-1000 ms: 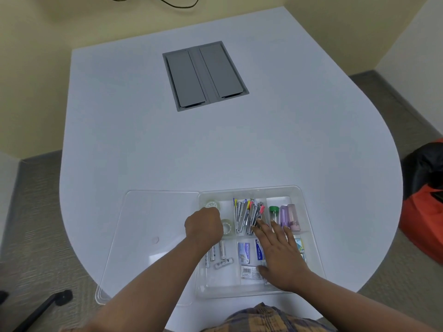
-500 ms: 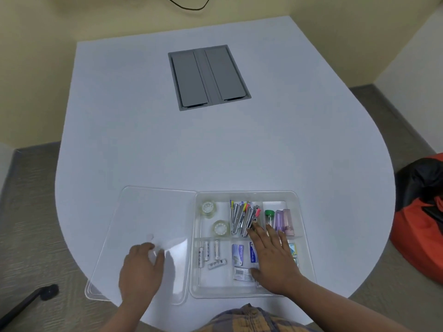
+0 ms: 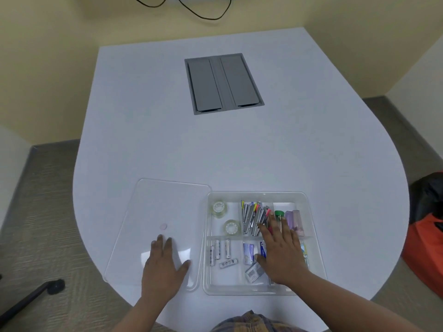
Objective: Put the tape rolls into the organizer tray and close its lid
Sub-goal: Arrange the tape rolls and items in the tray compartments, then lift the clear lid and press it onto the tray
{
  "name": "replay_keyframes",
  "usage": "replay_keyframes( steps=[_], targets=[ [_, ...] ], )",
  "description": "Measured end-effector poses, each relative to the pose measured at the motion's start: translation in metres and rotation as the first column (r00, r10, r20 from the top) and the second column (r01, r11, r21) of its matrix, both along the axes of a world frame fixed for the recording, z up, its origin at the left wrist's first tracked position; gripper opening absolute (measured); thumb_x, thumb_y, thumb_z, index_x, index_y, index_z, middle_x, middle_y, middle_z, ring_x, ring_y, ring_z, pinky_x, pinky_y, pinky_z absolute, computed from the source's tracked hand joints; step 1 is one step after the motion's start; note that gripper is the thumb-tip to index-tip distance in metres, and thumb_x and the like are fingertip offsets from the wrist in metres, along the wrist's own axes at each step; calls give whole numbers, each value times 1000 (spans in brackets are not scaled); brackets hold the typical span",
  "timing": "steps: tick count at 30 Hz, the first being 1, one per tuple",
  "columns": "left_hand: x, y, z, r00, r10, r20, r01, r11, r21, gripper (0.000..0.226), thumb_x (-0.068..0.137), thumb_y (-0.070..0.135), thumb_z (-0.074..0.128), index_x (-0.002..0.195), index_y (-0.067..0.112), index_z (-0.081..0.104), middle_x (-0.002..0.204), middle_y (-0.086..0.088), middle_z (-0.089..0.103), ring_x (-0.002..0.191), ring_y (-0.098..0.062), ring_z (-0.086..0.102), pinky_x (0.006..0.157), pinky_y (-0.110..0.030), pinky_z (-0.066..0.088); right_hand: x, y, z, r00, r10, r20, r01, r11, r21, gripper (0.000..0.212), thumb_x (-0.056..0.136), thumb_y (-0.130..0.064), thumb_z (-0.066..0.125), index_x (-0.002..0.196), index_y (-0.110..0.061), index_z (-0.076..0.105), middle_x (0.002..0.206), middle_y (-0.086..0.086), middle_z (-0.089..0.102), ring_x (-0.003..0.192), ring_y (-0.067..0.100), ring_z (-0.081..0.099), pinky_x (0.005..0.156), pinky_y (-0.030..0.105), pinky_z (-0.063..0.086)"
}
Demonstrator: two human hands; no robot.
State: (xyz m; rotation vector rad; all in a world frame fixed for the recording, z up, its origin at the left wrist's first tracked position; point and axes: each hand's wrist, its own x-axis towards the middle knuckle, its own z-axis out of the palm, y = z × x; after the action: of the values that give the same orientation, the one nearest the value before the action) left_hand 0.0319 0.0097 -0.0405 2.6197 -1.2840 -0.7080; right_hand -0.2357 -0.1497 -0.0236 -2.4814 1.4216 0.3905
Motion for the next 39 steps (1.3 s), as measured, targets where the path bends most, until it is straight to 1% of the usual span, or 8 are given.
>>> replay_keyframes(
  steps=[6, 12, 18, 24, 27, 30, 34, 39],
  targets=[
    [-7, -9, 7, 1000, -18, -6, 19, 990, 139, 123, 63, 86, 46, 151, 15, -2, 160, -13, -10, 147, -25, -9, 118, -45, 12, 5, -9, 1, 999, -16, -41, 15, 1000, -17, 89, 85, -65, 44, 152, -32, -3, 161, 5, -21, 147, 35, -14, 118, 52, 2],
    [-12, -8, 12, 999, -19, 32, 12, 981, 196, 128, 59, 84, 53, 150, 15, -6, 159, -13, -14, 147, -26, -11, 116, -53, 16, 6, -9, 1, 1000, 1, -27, -1, 1000, -12, 88, 84, -66, 44, 153, -30, 1, 162, 6, -15, 148, 35, -9, 117, 52, 6],
    [-21, -7, 21, 1000, -20, 4, 19, 977, 211, 105, 71, 55, 59, 149, 19, -1, 160, -10, -10, 146, -33, -8, 108, -64, 22, 3, -9, 0, 1000, 10, -5, -10, 1000, -20, 91, 83, -65, 48, 153, -29, 4, 163, 7, -9, 148, 36, -3, 117, 54, 10],
    [0, -5, 47, 997, 29, 67, -31, 999, 38, 69, 86, 14, 52, 148, 13, 23, 159, -10, 17, 146, -31, 12, 115, -55, 21, -2, -7, 7, 996, 85, 13, -84, 995, -56, 95, 83, -64, 48, 153, -30, -7, 160, 5, -22, 148, 33, -10, 116, 57, 4],
    [20, -6, 71, 988, 110, 112, -97, 989, -111, 60, 87, 4, 52, 144, 13, 35, 154, -7, 32, 142, -25, 29, 113, -48, 31, 0, -2, 18, 984, 98, 150, -89, 994, -67, 92, 84, -56, 56, 154, -29, 3, 162, 4, -13, 149, 29, -7, 116, 55, 4],
    [38, -10, 100, 972, 175, 158, -125, 950, -286, 52, 87, 1, 52, 136, 19, 49, 139, -1, 55, 119, -23, 57, 89, -42, 53, 11, 2, 31, 940, 92, 329, -76, 995, -61, 91, 82, -40, 67, 153, -26, 12, 162, 2, -4, 150, 25, 3, 117, 49, 8],
    [50, -22, 143, 954, 224, 197, -108, 875, -472, 43, 89, 0, 51, 127, 19, 59, 115, -3, 70, 87, -28, 69, 70, -36, 54, 22, -1, 51, 821, 64, 567, -64, 998, -20, 96, 80, -18, 72, 152, -31, 10, 164, 0, 0, 147, 19, 18, 115, 41, 24],
    [63, -35, 195, 986, 114, 125, -24, 827, -562, 41, 94, 11, 50, 126, 36, 56, 117, 13, 68, 98, -19, 68, 77, -38, 55, 38, -24, 87, 572, -89, 815, 45, 996, 77, 86, 95, -3, 49, 145, -55, 3, 162, -19, 3, 142, -4, 20, 99, 18, 34]
  ],
)
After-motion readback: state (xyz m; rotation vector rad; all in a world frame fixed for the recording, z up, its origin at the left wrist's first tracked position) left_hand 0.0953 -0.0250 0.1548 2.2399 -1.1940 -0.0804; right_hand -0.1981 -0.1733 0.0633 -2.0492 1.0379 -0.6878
